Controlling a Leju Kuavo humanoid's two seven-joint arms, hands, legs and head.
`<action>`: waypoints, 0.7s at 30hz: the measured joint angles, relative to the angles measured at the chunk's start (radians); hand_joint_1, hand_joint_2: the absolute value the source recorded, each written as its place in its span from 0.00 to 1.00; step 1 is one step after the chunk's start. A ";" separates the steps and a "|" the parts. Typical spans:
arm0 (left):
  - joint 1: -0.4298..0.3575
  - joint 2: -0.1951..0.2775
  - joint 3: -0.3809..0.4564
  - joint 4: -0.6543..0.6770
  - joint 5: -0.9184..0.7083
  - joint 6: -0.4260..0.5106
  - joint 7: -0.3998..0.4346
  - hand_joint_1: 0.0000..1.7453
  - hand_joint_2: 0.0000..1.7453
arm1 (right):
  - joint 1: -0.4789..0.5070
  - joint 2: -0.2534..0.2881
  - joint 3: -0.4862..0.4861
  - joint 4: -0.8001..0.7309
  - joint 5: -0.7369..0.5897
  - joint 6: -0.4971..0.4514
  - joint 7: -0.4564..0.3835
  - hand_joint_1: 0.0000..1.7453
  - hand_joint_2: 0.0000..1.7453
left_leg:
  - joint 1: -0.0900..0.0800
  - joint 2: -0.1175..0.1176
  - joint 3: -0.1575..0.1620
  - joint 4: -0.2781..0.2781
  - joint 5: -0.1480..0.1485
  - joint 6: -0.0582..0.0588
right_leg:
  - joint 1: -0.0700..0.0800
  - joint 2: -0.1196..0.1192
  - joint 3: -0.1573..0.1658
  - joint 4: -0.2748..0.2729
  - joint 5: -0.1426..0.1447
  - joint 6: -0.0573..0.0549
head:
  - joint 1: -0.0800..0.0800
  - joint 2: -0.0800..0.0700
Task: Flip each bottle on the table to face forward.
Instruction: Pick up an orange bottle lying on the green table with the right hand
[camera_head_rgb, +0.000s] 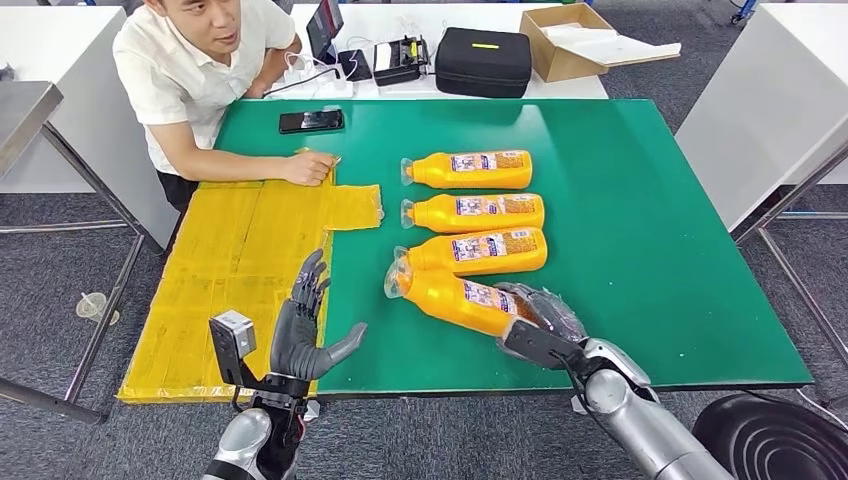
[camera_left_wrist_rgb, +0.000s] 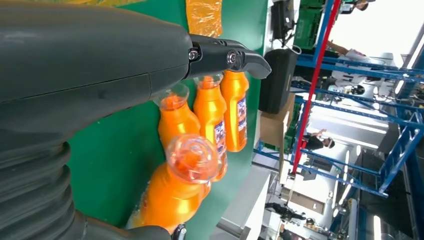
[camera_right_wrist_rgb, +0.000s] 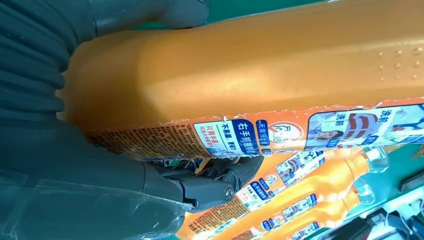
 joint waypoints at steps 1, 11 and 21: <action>0.000 -0.001 0.000 0.002 0.004 -0.004 0.002 0.00 1.00 | 0.005 0.004 -0.006 -0.005 -0.003 0.002 -0.002 1.00 1.00 | 0.000 0.000 0.000 0.000 0.000 0.000 | 0.000 0.000 0.000 0.000 0.000 0.000 | 0.000 0.000; 0.036 0.002 0.002 0.042 0.231 -0.116 0.087 0.00 1.00 | 0.072 0.176 -0.206 -0.167 -0.194 -0.003 -0.099 1.00 1.00 | 0.000 -0.001 -0.009 0.000 0.001 0.000 | 0.000 0.000 -0.007 0.001 0.000 0.000 | 0.000 0.000; -0.019 0.008 -0.029 0.096 0.232 -0.182 0.119 0.00 1.00 | 0.009 0.329 -0.148 -0.109 -0.169 -0.038 -0.108 1.00 1.00 | 0.001 -0.001 -0.010 0.000 0.001 0.000 | 0.000 0.000 -0.008 0.001 0.000 0.000 | 0.000 0.000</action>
